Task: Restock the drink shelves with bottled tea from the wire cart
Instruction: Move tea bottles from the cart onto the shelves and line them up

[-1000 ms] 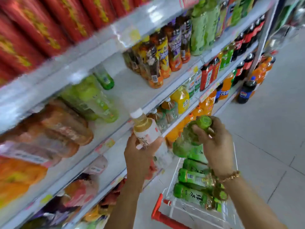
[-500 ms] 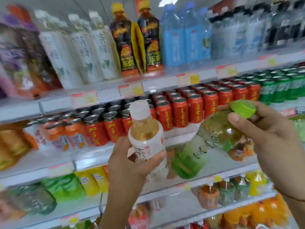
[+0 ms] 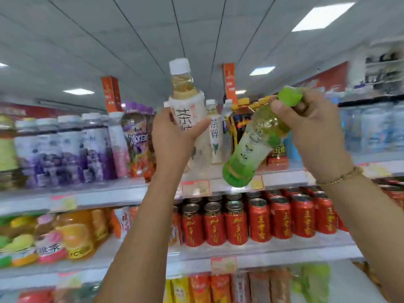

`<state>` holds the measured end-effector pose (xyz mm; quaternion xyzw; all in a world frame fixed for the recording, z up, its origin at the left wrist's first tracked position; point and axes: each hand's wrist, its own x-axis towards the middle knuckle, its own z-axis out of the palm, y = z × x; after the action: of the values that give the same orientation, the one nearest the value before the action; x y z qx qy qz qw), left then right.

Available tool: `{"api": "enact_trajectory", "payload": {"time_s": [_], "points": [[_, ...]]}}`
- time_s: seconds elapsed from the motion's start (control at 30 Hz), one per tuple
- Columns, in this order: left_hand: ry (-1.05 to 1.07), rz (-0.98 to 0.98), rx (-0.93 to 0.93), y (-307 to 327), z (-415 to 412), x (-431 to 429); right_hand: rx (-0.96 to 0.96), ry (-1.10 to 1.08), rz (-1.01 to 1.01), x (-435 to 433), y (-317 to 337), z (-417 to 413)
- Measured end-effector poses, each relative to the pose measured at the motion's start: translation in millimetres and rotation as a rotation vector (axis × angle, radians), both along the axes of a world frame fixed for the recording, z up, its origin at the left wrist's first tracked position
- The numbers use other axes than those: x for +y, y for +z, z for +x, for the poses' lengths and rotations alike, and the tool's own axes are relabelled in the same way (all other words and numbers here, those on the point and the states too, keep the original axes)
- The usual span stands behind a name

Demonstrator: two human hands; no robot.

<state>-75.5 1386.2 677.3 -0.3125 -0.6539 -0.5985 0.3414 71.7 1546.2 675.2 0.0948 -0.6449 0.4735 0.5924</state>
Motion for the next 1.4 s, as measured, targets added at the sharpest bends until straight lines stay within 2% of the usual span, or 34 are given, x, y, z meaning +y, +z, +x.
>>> {"api": "enact_trajectory", "payload": {"time_s": [0.13, 0.33, 0.53, 0.6, 0.7, 0.77, 0.97, 1.07, 1.4], "points": [[0.148, -0.301, -0.084, 22, -35, 34, -0.079, -0.044, -0.01, 9, 14, -31], [0.222, -0.359, -0.26, 1, -78, 57, -0.196, -0.156, 0.039, 6, 21, -40], [0.332, -0.421, -0.296, -8, -84, 53, -0.258, -0.219, 0.043, 3, 24, -43], [0.33, -0.514, -0.342, -16, -84, 49, -0.278, -0.23, 0.044, 2, 23, -45], [0.315, -0.77, -0.403, -33, -82, 41, -0.31, -0.22, 0.029, 3, 18, -51], [0.327, -0.894, -0.399, -39, -80, 35, -0.33, -0.22, 0.016, 5, 15, -54], [0.418, -1.085, -0.313, -22, -86, 36, -0.434, -0.185, 0.047, 4, 9, -62], [0.449, -1.103, -0.257, -21, -92, 44, -0.46, -0.206, 0.044, 4, 4, -66], [0.463, -1.069, -0.301, -22, -105, 52, -0.483, -0.181, 0.017, 15, -10, -70]]}}
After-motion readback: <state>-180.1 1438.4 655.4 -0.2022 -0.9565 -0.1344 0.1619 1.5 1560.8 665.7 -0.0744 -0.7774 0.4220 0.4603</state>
